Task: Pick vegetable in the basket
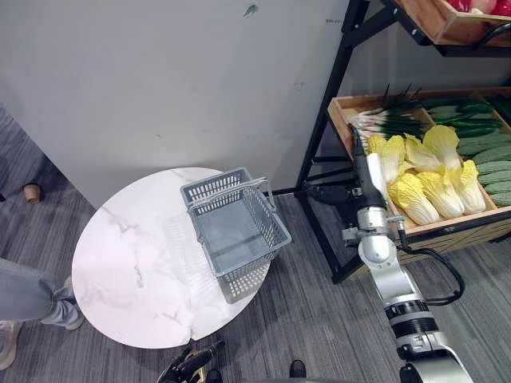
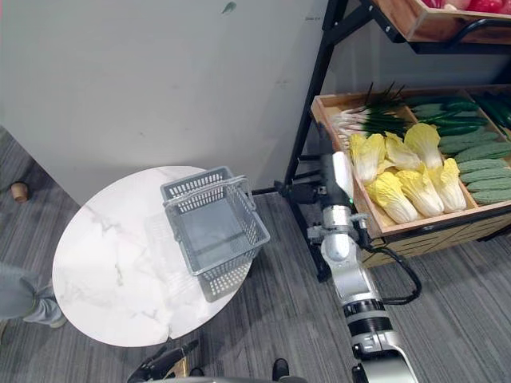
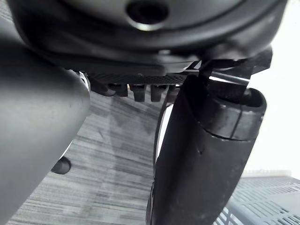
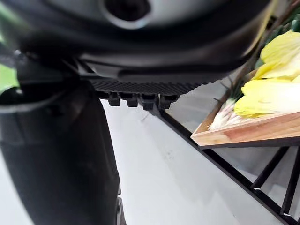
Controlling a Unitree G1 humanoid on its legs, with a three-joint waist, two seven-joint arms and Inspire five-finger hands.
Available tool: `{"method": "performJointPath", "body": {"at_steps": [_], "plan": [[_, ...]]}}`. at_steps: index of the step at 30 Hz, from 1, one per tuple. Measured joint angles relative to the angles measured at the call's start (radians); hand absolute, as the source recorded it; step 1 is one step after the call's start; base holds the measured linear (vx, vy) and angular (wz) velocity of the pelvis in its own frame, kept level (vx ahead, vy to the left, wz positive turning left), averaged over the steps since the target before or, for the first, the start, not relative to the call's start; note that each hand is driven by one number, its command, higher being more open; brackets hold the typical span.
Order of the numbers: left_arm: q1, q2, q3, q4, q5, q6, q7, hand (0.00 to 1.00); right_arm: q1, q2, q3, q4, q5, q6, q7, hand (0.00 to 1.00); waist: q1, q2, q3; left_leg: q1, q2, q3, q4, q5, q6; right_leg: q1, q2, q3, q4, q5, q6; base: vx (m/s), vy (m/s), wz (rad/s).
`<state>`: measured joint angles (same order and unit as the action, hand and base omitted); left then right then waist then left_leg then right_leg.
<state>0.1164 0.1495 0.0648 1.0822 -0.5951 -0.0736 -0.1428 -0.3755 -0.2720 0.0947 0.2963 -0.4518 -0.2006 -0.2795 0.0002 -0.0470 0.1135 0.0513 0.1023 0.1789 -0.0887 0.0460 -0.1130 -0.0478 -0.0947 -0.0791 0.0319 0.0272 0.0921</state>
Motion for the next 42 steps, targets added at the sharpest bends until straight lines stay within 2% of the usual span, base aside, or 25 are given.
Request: {"method": "performJointPath", "body": {"at_steps": [2,6,10,12,16,20,24,26,32,33,36,42], "plan": [[0.002,0.0,0.001,-0.005,0.012,0.0,-0.011,1.0,-0.04,-0.014,0.044,0.048,-0.036,-0.021,0.007,1.0,0.003,0.002,-0.001,-0.004,0.001,-0.002,0.0,0.004,-0.003,0.0,0.0,-0.006,-0.001,0.001,-0.001,0.0,0.0,0.1],[0.014,0.0,0.0,-0.03,0.019,0.0,-0.027,1.0,-0.11,-0.033,0.154,0.125,-0.14,-0.026,0.041,1.0,0.007,0.006,-0.003,-0.018,0.005,-0.019,-0.001,0.017,-0.001,0.001,0.001,-0.032,-0.001,0.003,-0.005,-0.03,-0.002,0.18],[0.015,-0.001,0.0,-0.04,0.019,0.0,-0.037,1.0,-0.136,-0.044,0.236,0.175,-0.221,-0.024,0.044,1.0,0.032,0.006,-0.003,-0.029,0.009,-0.032,-0.005,0.027,0.005,0.0,0.004,-0.049,-0.002,0.01,-0.011,-0.07,0.002,0.13],[0.017,-0.002,0.0,-0.042,0.017,0.001,-0.038,1.0,-0.149,-0.043,0.262,0.19,-0.298,-0.044,0.038,1.0,0.045,0.008,-0.002,-0.037,0.008,-0.034,-0.006,0.033,0.011,-0.001,0.004,-0.051,-0.012,0.021,-0.011,-0.07,0.011,0.03],[0.02,-0.004,0.0,-0.056,0.017,0.012,-0.036,1.0,-0.19,-0.038,0.336,0.2,-0.316,-0.041,0.047,1.0,0.049,0.014,0.002,-0.056,0.005,-0.037,-0.006,0.039,0.019,-0.002,0.002,-0.057,-0.035,0.036,-0.011,-0.07,0.016,0.03],[0.019,-0.007,0.003,-0.06,0.017,0.016,-0.037,1.0,-0.251,-0.001,0.4,0.245,-0.297,0.035,0.119,1.0,0.062,0.018,0.004,-0.067,0.002,-0.045,-0.006,0.042,0.02,-0.002,0.0,-0.067,-0.057,0.052,-0.009,-0.01,0.013,0.08],[0.019,-0.033,0.041,-0.082,0.015,0.02,-0.041,1.0,-0.302,0.009,0.405,0.316,-0.292,0.124,0.161,1.0,0.104,0.029,0.015,-0.074,-0.002,-0.055,-0.006,0.048,0.017,-0.001,-0.005,-0.082,-0.059,0.052,-0.009,0.03,0.015,0.11],[0.025,-0.039,0.042,-0.099,0.013,0.023,-0.041,1.0,-0.339,0.027,0.406,0.34,-0.293,0.174,0.184,1.0,0.109,0.037,0.028,-0.077,-0.004,-0.059,-0.006,0.051,0.012,0.0,-0.007,-0.087,-0.06,0.052,-0.009,0.02,0.02,0.08],[0.026,-0.039,0.041,-0.12,0.004,0.04,-0.037,1.0,-0.402,0.05,0.408,0.371,-0.295,0.268,0.239,1.0,0.116,0.042,0.039,-0.09,0.005,-0.079,-0.006,0.06,0.01,0.0,-0.004,-0.103,-0.06,0.053,-0.01,-0.02,0.006,0.09],[0.026,-0.039,0.041,-0.124,-0.004,0.04,-0.037,1.0,-0.423,0.046,0.408,0.378,-0.297,0.293,0.252,1.0,0.126,0.041,0.044,-0.092,0.006,-0.083,-0.006,0.061,0.011,0.0,0.0,-0.107,-0.059,0.054,-0.013,-0.04,0.0,0.13],[0.025,-0.039,0.041,-0.145,-0.009,0.042,-0.037,1.0,-0.491,0.044,0.408,0.399,-0.3,0.342,0.28,1.0,0.147,0.04,0.066,-0.104,0.02,-0.087,-0.006,0.064,0.012,-0.003,0.011,-0.112,-0.06,0.057,-0.022,-0.09,-0.02,0.04],[0.022,-0.036,0.042,-0.174,-0.044,0.04,-0.04,1.0,-0.574,0.032,0.408,0.414,-0.333,0.386,0.283,1.0,0.167,0.032,0.109,-0.12,0.039,-0.087,-0.006,0.068,0.01,-0.015,0.029,-0.118,-0.062,0.06,-0.034,-0.04,-0.023,0.02]]}}
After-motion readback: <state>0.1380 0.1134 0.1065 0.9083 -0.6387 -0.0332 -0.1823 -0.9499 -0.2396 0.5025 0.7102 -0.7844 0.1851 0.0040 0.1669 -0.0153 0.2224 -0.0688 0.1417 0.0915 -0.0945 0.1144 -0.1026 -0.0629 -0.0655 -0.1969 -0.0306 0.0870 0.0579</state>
